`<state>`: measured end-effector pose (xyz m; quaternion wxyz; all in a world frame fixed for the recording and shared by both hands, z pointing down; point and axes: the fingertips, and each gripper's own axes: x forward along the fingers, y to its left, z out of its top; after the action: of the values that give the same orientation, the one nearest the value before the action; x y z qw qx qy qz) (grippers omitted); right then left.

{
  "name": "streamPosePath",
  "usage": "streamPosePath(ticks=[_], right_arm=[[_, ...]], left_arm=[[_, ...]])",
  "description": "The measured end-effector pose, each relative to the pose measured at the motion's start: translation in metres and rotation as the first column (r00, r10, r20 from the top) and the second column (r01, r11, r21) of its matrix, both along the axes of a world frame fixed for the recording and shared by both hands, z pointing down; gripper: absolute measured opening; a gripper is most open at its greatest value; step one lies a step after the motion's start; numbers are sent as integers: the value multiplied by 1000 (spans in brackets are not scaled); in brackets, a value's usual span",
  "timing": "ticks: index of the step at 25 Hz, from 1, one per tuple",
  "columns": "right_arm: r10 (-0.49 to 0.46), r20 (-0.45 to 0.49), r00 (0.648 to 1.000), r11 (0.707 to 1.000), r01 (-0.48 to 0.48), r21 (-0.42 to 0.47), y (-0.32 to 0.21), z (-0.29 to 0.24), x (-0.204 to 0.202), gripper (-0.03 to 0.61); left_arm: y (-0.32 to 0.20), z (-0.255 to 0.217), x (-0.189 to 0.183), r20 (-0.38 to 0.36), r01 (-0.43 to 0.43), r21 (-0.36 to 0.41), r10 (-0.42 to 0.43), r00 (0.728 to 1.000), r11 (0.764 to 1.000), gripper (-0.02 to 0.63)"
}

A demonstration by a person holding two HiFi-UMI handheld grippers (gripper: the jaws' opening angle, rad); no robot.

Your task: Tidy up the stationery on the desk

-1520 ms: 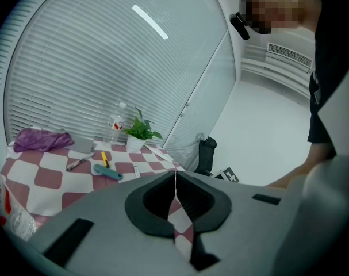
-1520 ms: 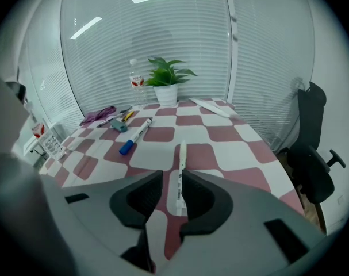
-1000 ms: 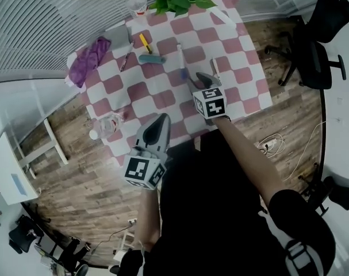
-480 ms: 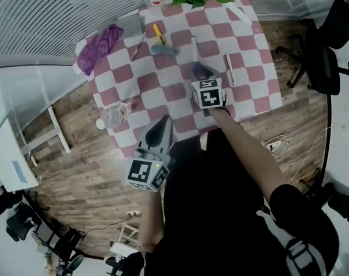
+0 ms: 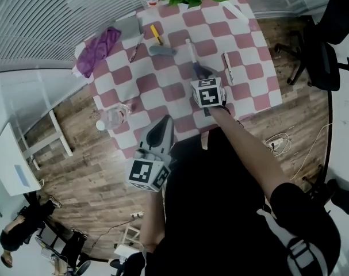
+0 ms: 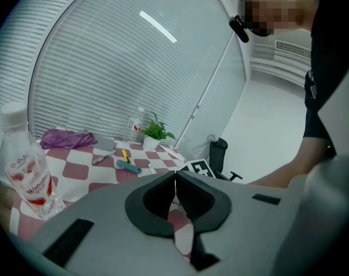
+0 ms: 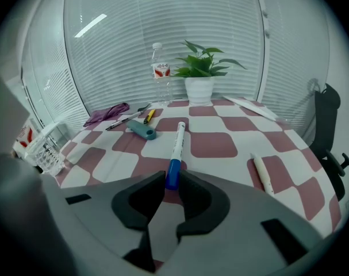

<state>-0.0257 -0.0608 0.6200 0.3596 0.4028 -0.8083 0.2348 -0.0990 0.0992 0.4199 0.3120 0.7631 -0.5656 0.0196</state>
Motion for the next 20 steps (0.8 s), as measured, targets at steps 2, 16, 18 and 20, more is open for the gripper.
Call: streamPosePath(ticks=[2,16,18,20], right_arm=[[-2,-1,1000,1000,2,7,0,-3,3,89],[25,-55,998,1000,-24,12,22,-15,71,86],[36,-65,997,999,-35,6,26,-15,83,86],[48,-71,996,999,-48,4,29,-15,92,86]], left_arm=[[-1,0,1,-2,-6,3,6,1000,1000,34],[-19,-6,23,-18,-66,34,66,998,997,34],[-21,-6,28,-22,-77,37,78,997,996,34],[-24,-6,32,-24,-87,38,88,996,995,34]])
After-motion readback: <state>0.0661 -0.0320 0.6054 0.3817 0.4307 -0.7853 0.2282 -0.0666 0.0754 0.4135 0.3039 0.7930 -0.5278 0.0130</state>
